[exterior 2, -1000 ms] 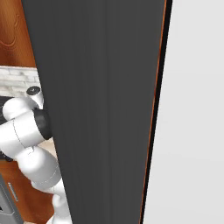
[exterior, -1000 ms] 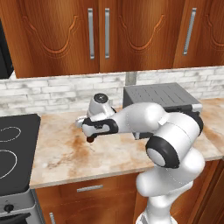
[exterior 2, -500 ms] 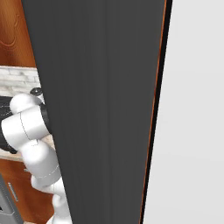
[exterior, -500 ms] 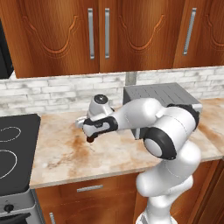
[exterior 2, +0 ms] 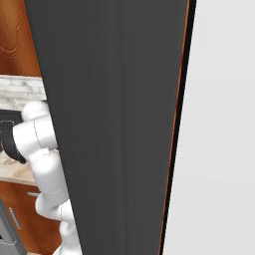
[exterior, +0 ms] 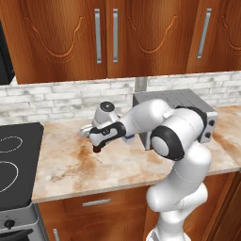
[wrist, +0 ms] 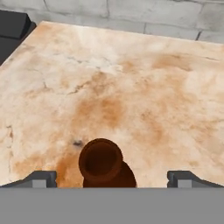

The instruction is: Move the drinks to the dining counter.

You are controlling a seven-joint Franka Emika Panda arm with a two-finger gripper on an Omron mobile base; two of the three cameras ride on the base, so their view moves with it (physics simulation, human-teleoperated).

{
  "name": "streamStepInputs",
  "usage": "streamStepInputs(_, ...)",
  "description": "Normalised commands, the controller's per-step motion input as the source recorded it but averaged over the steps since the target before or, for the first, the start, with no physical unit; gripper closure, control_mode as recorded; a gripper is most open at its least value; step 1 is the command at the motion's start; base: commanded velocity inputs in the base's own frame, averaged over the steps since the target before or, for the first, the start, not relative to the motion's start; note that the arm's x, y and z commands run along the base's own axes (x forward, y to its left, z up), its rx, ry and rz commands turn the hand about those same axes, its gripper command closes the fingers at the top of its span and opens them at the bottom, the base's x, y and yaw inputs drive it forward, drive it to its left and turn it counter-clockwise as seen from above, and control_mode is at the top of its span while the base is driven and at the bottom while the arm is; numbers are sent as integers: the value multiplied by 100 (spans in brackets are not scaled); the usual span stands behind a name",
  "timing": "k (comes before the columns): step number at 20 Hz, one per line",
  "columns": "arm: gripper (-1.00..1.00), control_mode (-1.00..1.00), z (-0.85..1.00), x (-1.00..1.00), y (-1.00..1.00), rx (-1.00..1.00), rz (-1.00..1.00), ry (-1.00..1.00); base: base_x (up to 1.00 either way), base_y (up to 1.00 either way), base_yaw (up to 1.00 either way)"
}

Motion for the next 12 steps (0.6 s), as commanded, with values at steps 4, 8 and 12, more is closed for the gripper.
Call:
streamStepInputs(4, 100, -100, -19, 18, 23, 0, 3, -3, 0, 0, 0)
streamStepInputs(8, 100, -100, -15, 5, 8, 0, 2, -5, 0, 0, 0)
streamStepInputs(12, 100, -100, -10, 0, 0, 0, 2, -9, 0, 0, 0)
